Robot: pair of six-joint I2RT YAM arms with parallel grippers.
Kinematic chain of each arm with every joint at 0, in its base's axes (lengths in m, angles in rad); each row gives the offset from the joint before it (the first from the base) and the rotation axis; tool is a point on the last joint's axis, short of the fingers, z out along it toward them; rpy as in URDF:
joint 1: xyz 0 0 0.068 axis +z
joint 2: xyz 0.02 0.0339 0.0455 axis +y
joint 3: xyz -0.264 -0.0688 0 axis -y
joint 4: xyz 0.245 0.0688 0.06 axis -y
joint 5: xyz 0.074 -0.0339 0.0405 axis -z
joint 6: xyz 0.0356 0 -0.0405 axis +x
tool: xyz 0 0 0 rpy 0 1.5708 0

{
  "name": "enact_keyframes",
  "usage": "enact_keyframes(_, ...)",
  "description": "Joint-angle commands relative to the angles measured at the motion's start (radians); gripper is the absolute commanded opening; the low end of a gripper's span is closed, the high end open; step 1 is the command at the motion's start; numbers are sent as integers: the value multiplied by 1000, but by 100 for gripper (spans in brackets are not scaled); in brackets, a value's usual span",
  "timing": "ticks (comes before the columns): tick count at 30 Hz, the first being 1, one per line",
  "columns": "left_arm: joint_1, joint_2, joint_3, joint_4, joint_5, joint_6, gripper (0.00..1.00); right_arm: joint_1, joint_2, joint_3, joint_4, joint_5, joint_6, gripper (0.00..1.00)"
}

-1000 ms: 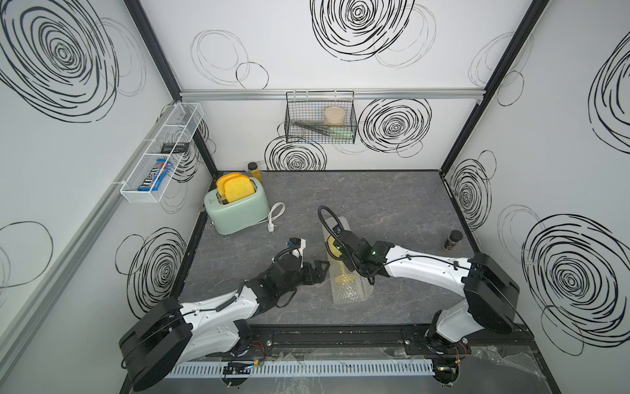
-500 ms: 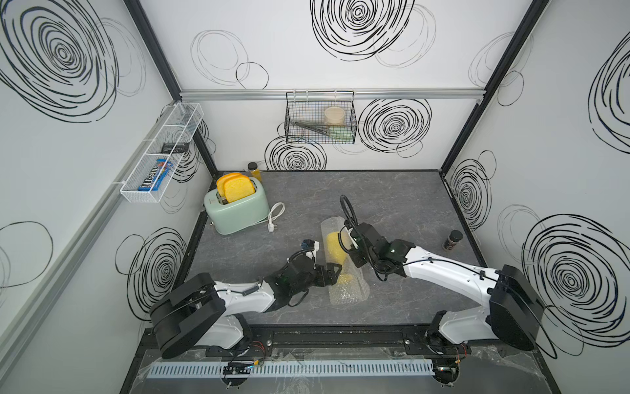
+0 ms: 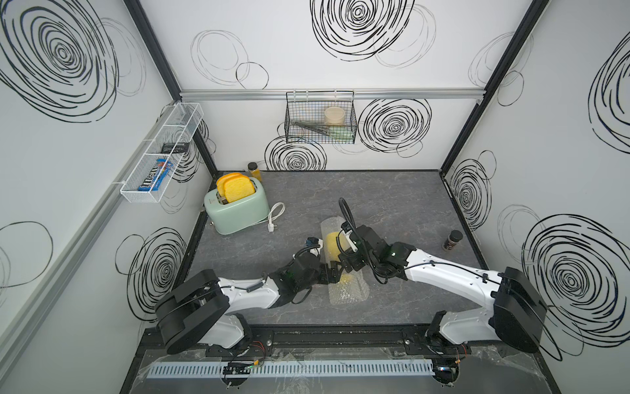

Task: Unpack wine glasses from bubble wrap
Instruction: Unwrap the bubble wrap at the center of the board.

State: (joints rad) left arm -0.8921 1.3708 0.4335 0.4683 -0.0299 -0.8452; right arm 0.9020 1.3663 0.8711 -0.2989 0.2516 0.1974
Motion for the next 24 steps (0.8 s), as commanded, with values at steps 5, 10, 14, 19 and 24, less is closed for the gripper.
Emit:
enact_keyframes(5, 14, -49, -20, 6, -35, 20, 97, 8, 5, -22, 33, 23, 6, 89)
enact_keyframes(10, 21, -20, -25, 35, -27, 9, 97, 14, 48, -5, 16, 46, 17, 55)
enact_keyframes(14, 21, -13, -37, 49, -27, 0, 97, 31, 79, 2, 6, 81, 26, 58)
enact_keyframes(19, 24, -3, -38, 54, -27, 1, 97, 46, 119, 23, -17, 149, 45, 58)
enact_keyframes(24, 24, 19, -33, 62, -31, 3, 97, 67, 142, 51, -46, 181, 50, 54)
